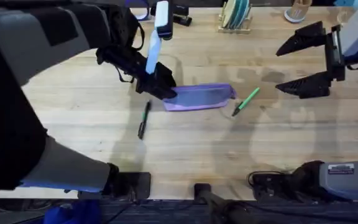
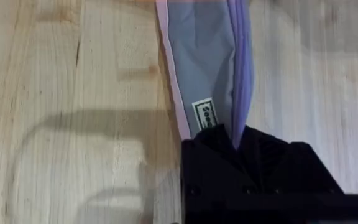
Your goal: Unzip the bag, pick up the pens from the table one at a time and place them inside, then zip the bag closed.
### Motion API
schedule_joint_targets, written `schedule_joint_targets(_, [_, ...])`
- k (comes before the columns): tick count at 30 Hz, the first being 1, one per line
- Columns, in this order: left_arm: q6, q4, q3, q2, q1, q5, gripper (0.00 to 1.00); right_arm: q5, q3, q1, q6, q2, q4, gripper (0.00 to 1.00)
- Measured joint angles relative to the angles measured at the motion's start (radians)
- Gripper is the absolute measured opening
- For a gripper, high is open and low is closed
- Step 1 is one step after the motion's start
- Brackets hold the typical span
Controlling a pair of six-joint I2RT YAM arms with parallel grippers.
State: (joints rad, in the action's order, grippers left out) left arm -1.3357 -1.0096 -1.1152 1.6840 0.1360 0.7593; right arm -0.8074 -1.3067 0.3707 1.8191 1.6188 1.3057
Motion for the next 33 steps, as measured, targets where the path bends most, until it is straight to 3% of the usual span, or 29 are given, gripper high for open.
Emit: schedule_joint_targets(33, [0.000,0.000,0.000,0.000,0.000,0.000,0.041,0.033,0.000,-0.063,0.000,0.000,0.040,0.995])
